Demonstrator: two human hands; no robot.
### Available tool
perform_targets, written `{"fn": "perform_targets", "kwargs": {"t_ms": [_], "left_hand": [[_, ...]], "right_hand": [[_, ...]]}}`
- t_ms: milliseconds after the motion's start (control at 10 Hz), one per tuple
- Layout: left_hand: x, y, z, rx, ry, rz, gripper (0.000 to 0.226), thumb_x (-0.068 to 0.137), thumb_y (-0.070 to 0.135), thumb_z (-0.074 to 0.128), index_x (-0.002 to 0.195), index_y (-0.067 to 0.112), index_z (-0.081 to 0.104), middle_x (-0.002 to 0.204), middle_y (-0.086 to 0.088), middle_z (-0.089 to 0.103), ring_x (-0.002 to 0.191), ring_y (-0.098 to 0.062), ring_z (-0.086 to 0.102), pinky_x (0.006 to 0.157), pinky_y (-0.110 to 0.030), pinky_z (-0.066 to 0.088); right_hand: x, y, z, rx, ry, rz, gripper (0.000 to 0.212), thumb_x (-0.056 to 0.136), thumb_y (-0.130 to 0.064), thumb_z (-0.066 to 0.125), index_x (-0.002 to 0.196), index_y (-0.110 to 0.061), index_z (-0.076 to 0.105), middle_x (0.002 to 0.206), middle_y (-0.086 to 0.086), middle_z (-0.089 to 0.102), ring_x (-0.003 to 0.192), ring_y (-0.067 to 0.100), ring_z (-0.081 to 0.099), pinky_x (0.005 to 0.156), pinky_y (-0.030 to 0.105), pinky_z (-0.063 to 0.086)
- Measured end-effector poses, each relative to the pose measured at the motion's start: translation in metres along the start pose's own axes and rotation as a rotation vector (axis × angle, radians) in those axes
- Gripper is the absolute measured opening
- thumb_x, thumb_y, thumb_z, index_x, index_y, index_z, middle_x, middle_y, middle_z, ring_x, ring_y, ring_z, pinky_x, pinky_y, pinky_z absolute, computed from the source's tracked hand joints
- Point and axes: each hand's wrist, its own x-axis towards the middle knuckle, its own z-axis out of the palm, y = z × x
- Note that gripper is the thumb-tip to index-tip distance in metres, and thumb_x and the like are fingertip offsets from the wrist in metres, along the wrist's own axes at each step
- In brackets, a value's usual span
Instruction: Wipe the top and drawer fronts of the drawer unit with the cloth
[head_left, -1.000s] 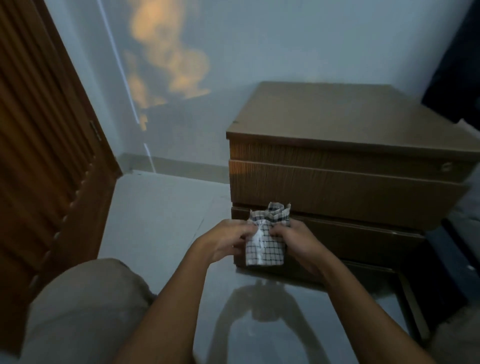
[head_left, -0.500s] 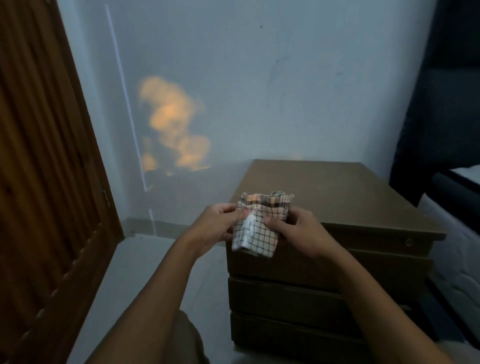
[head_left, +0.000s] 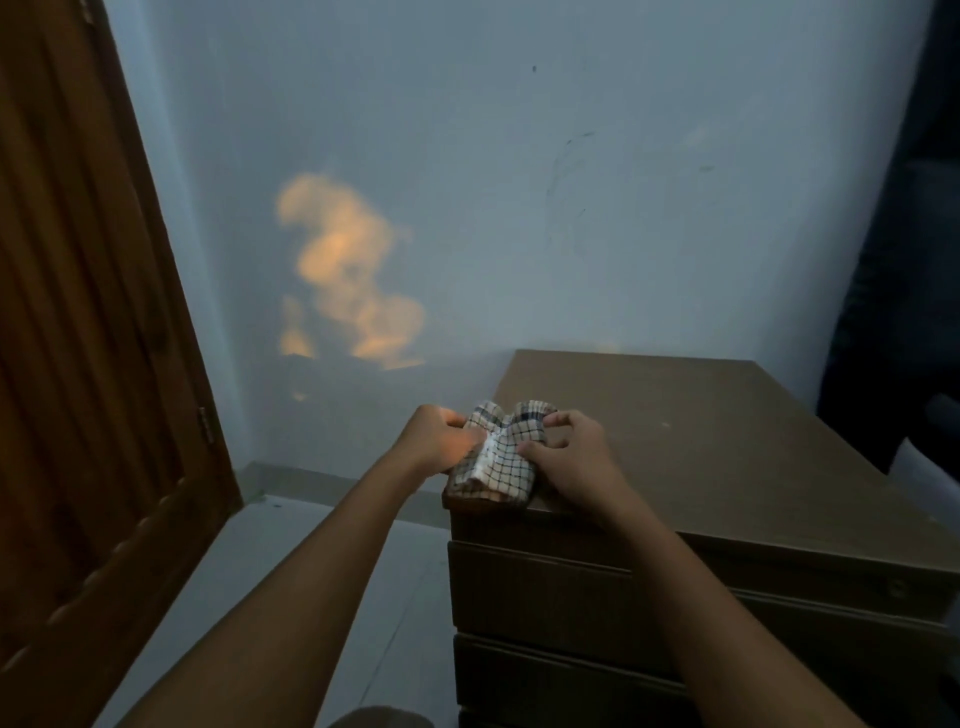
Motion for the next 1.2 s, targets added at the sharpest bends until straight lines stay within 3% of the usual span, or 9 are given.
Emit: {"fn": "perform_targets", "kwargs": {"t_ms": [100,200,300,400,500,800,1000,1200], "left_hand": [[0.003,-0.008,0.004,0.052,0.035,0.051,0.041,0.092,0.026,0.064,0.127,0.005,0.061,0.119,-0.013,0.067,0.098,-0.019,0.065,0.081,-0.026,0.050],[-0.006,-0.013,0.000,0.080,0.075,0.147,0.043,0.093,0.032,0.060,0.132,0.012,0.058,0.128,-0.006,0.063,0.104,-0.014,0.060,0.085,-0.025,0.046],[-0.026,-0.020,-0.005,0.113,0.066,0.256,0.039,0.092,0.038,0.060,0.126,0.019,0.062,0.119,-0.003,0.068,0.096,-0.010,0.066,0.071,-0.017,0.050],[-0.042,-0.029,-0.001,0.205,-0.006,0.314,0.041,0.089,0.041,0.063,0.126,0.022,0.063,0.124,0.001,0.066,0.108,-0.007,0.061,0.084,-0.020,0.050],[-0.043,-0.035,0.006,0.327,0.002,0.362,0.043,0.089,0.039,0.063,0.128,0.021,0.062,0.136,0.002,0.059,0.122,-0.009,0.053,0.094,-0.020,0.038],[-0.031,-0.036,0.020,0.347,0.037,0.332,0.044,0.096,0.030,0.055,0.137,0.016,0.054,0.146,-0.003,0.051,0.134,-0.015,0.045,0.101,-0.020,0.030],[-0.026,-0.039,0.022,0.342,0.038,0.324,0.044,0.096,0.031,0.056,0.137,0.016,0.054,0.146,-0.004,0.051,0.135,-0.017,0.044,0.107,-0.027,0.034],[-0.026,-0.032,0.012,0.281,0.041,0.310,0.044,0.095,0.035,0.055,0.136,0.020,0.053,0.143,-0.006,0.052,0.130,-0.019,0.048,0.103,-0.032,0.043]], "right_hand": [[0.001,0.006,0.004,-0.160,0.028,-0.043,0.042,0.089,-0.028,0.068,0.128,-0.019,0.056,0.117,0.004,0.066,0.087,0.009,0.058,0.052,0.014,0.039],[-0.006,0.010,-0.002,-0.194,0.032,-0.079,0.044,0.092,-0.031,0.064,0.133,-0.022,0.052,0.118,-0.003,0.061,0.085,0.001,0.053,0.056,0.013,0.037],[-0.014,0.021,-0.009,-0.215,0.020,-0.168,0.031,0.088,-0.036,0.066,0.116,-0.028,0.058,0.106,-0.007,0.059,0.086,0.004,0.057,0.065,0.018,0.047],[-0.020,0.029,-0.013,-0.270,-0.086,-0.228,0.022,0.084,-0.044,0.068,0.103,-0.033,0.062,0.099,-0.008,0.061,0.088,0.005,0.060,0.075,0.026,0.053],[-0.024,0.028,-0.012,-0.318,-0.119,-0.255,0.026,0.084,-0.048,0.068,0.105,-0.035,0.064,0.102,-0.013,0.060,0.094,0.002,0.058,0.081,0.027,0.053],[-0.020,0.026,-0.007,-0.462,-0.072,-0.258,0.042,0.086,-0.052,0.062,0.122,-0.031,0.062,0.120,-0.006,0.060,0.110,0.011,0.056,0.093,0.040,0.051],[-0.021,0.026,-0.004,-0.504,-0.053,-0.260,0.043,0.088,-0.050,0.060,0.126,-0.029,0.060,0.121,-0.004,0.060,0.111,0.012,0.055,0.094,0.041,0.050],[-0.023,0.020,-0.011,-0.289,-0.100,-0.182,0.036,0.092,-0.043,0.059,0.124,-0.027,0.059,0.117,-0.006,0.062,0.102,0.005,0.058,0.088,0.034,0.053]]}}
